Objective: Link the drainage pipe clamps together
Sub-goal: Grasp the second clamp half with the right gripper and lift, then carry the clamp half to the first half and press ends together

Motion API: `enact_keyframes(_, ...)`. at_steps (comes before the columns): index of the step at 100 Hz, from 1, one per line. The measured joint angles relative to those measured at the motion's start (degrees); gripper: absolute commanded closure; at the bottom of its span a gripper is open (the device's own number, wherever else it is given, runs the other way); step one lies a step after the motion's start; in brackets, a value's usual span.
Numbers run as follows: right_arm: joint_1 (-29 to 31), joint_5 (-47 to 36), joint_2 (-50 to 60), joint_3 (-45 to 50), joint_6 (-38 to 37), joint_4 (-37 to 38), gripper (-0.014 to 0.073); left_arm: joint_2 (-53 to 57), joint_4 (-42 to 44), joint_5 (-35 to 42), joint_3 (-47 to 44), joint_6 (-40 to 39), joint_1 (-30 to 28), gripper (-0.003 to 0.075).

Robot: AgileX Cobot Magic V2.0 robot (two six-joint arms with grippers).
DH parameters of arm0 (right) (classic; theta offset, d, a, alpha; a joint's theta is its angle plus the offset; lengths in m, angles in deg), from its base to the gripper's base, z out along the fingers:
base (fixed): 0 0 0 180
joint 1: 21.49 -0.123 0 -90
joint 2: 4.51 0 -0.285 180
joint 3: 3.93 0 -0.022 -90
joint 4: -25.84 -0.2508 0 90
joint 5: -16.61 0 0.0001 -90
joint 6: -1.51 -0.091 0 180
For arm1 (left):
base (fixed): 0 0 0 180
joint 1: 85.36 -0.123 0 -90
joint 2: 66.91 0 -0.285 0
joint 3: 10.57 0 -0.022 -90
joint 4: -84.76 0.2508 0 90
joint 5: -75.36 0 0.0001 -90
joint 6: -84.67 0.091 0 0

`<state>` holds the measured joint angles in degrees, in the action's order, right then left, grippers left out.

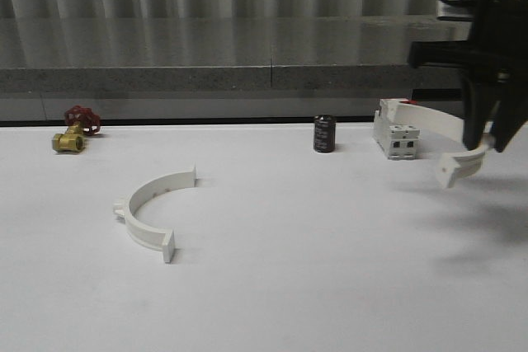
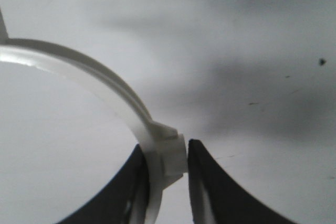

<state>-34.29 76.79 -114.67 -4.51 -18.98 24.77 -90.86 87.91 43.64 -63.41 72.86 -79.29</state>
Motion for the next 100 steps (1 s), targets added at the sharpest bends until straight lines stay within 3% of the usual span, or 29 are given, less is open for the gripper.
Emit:
enact_keyframes(23,-9.27,0.23,0.0,0.0,-10.69,0.5,0.0548,0.0,0.0,0.0,0.0,0.0,0.0,0.0741)
enact_keyframes(43,-13.1,0.13,-0.13,-1.35,-17.88,1.69,0.0548,0.0,0.0,0.0,0.0,0.0,0.0,0.0741)
enact_keyframes(79,-21.19,2.99,-10.8,-13.94,-27.46,6.37,0.0548,0.0,0.0,0.0,0.0,0.0,0.0,0.0741)
enact_keyframes(100,-25.01,3.31,-17.03,-20.11,-29.12,7.01,0.0548,0.0,0.0,0.0,0.0,0.0,0.0,0.0741)
